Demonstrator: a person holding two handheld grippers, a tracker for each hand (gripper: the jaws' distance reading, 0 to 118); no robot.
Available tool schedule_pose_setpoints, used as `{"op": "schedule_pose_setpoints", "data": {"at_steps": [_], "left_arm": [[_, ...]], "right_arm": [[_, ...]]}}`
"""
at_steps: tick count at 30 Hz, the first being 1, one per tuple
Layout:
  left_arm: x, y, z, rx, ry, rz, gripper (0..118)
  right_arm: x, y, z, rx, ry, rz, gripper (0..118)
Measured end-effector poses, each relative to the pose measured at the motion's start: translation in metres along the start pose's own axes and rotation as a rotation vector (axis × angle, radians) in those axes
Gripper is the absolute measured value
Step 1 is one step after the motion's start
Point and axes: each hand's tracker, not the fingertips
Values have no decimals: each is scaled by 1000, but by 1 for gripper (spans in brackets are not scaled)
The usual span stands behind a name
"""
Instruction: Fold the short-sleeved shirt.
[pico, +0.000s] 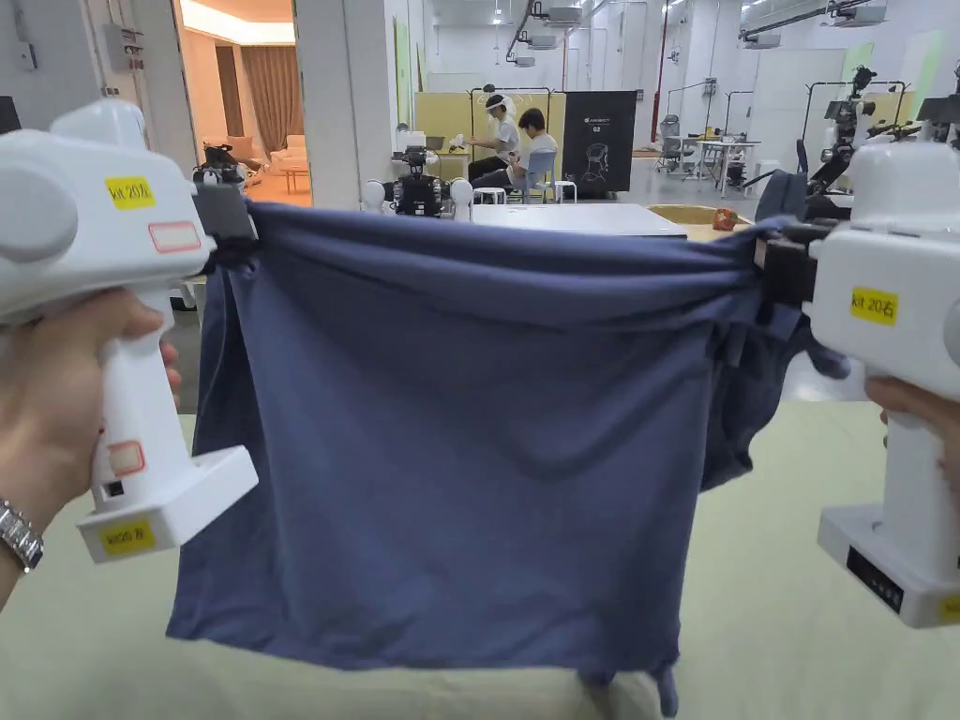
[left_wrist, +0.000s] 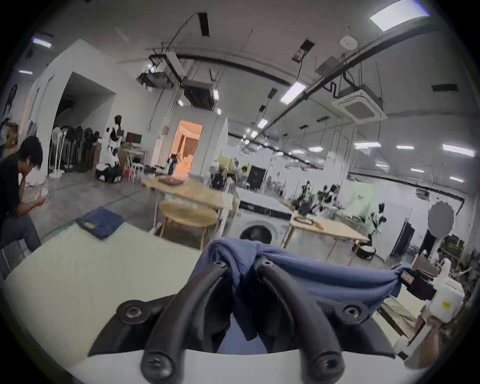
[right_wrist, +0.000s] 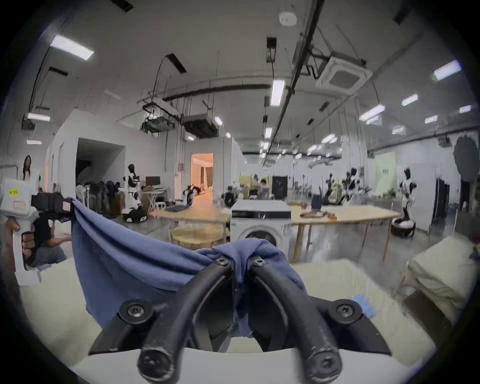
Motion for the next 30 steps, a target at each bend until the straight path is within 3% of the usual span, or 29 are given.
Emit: {"op": "schedule_pose_setpoints", "data": {"at_steps": [8,16,22,26,30], "left_arm": [[-2,-24,-1,64,26,-16,9],[-23,-119,70,-119,86,-49,9],[-37,-214,165,-283,101,14,9],[-45,-270,218,-446,143,-8,9],[-55,-318,267,-602,189,8,9]], "right_arm": [[-14,-26,0,50,-43,41,7],[-21,-113,73,-221,-13,-24,7],[-30,-187,165,-429,21,-205,7],[-38,-229,217,-594,48,-190,7],[-43,-261,269,-706,32,-241,7]]}}
